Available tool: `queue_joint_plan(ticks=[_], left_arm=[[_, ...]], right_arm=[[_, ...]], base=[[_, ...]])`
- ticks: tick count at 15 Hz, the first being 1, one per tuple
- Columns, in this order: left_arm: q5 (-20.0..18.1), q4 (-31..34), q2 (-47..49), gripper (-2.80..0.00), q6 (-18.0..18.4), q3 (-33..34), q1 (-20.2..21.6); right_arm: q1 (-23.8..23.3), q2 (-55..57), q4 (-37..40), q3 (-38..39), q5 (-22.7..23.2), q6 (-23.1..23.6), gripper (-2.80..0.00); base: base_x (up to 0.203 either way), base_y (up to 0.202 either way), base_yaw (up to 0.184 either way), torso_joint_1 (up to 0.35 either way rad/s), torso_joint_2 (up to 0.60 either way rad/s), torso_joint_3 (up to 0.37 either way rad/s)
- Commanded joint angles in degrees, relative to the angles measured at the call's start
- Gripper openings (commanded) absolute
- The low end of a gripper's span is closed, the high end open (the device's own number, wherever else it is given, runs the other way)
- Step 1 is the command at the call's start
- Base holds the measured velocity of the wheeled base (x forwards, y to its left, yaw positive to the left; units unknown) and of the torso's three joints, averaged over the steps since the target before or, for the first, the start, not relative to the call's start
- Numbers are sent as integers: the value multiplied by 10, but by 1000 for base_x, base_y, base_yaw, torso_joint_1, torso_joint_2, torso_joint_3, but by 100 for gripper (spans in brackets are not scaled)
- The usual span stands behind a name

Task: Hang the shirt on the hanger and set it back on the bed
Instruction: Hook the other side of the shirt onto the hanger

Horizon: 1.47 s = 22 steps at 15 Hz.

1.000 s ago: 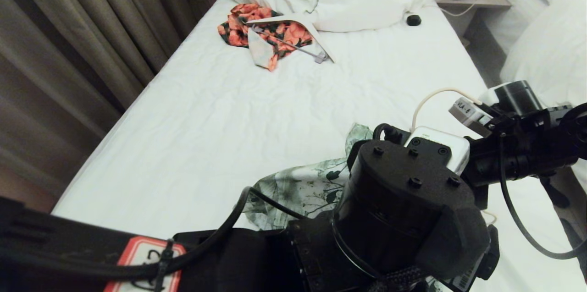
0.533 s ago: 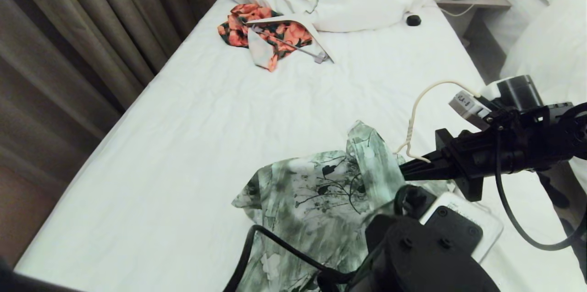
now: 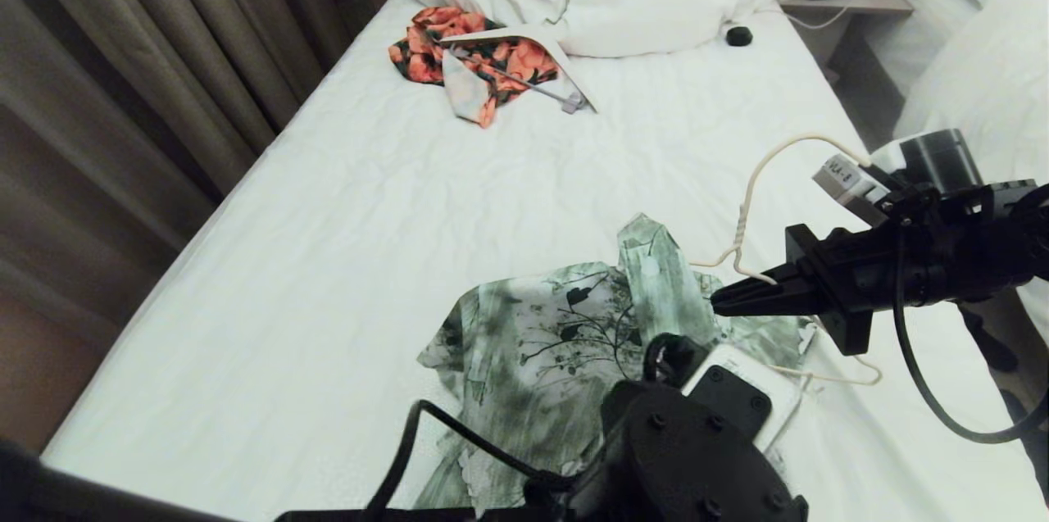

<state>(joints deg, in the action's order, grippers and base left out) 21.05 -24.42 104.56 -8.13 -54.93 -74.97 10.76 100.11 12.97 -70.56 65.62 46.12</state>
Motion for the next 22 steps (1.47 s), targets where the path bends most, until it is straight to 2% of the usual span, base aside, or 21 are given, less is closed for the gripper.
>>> queue_joint_plan(ticks=[1, 3, 7, 11, 13, 14, 15, 16, 18, 22], left_arm=[[3, -2, -55, -280, -1, 30, 10], [14, -1, -117, -280, -1, 66, 19], [50, 24, -283, -280, 0, 132, 25], [59, 116, -446, -280, 2, 164, 60], [57, 184, -503, -280, 13, 170, 77], [55, 201, -512, 0, 40, 171, 83], [51, 201, -512, 0, 65, 171, 90], [41, 202, -512, 0, 72, 170, 90], [-7, 202, -487, 0, 79, 157, 108], [-43, 179, -401, 0, 104, 104, 146]], right_arm=[[0, -3, 0, 0, 4, 3, -280], [6, -7, 1, 0, 5, 2, -280], [45, -11, 0, -3, 4, 2, -280], [83, -11, 0, -21, 4, -16, -280], [107, -14, 0, -27, 3, -24, -280], [115, -14, 0, -27, 2, -26, -280], [123, -15, 1, -27, 2, -27, -280], [128, -16, 1, -27, 1, -28, -280], [150, -18, 1, -26, 0, -42, -280], [164, -11, 1, -31, -2, -44, -280]], base=[[0, 0, 0, 0, 0, 0], [0, 0, 0, 0, 0, 0], [0, 0, 0, 0, 0, 0], [0, 0, 0, 0, 0, 0], [0, 0, 0, 0, 0, 0], [0, 0, 0, 0, 0, 0], [0, 0, 0, 0, 0, 0], [0, 0, 0, 0, 0, 0], [0, 0, 0, 0, 0, 0], [0, 0, 0, 0, 0, 0]])
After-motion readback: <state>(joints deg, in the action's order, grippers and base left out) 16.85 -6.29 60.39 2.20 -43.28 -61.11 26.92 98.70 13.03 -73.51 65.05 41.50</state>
